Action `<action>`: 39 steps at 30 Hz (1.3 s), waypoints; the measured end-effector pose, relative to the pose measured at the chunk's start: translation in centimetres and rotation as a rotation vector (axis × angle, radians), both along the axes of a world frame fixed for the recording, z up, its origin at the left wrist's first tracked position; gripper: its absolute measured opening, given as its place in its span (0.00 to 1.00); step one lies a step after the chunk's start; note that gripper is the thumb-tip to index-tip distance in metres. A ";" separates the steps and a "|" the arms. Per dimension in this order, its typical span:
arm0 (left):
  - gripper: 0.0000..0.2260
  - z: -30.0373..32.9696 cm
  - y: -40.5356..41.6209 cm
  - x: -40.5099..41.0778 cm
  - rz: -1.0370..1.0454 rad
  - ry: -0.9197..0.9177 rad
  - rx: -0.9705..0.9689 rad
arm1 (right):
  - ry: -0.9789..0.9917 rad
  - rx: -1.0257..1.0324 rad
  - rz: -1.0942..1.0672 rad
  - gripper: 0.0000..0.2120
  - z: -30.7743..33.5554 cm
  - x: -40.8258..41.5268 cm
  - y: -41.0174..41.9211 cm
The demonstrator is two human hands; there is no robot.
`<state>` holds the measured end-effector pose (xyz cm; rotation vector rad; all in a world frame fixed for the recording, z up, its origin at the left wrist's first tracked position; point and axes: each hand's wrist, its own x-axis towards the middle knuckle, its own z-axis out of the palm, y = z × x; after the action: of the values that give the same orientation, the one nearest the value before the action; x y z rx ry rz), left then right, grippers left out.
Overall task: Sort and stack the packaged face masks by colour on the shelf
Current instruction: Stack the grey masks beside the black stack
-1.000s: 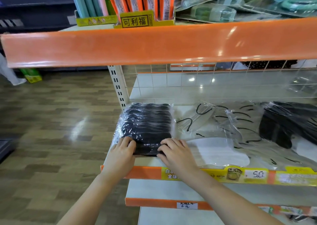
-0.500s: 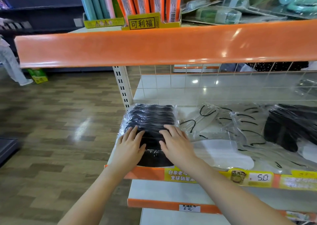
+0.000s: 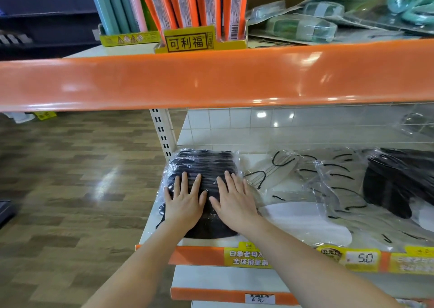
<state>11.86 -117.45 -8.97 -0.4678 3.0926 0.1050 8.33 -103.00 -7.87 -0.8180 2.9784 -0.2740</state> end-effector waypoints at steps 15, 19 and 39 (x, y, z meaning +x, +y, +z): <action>0.25 -0.1 -0.4 -1.6 -0.002 -0.005 0.004 | 0.073 0.077 -0.036 0.32 -0.6 -1.3 -1.1; 0.26 0.6 -0.6 -1.6 -0.027 0.003 -0.016 | 0.086 0.033 -0.023 0.31 -0.1 -1.0 -1.1; 0.15 4.9 11.2 -3.9 -0.345 0.183 -0.007 | 0.090 -0.116 -0.121 0.20 2.4 -2.0 11.7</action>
<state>7.95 -106.22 -4.05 0.0845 3.2949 0.1388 6.35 -91.27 -5.49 -0.6775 3.1278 -0.4294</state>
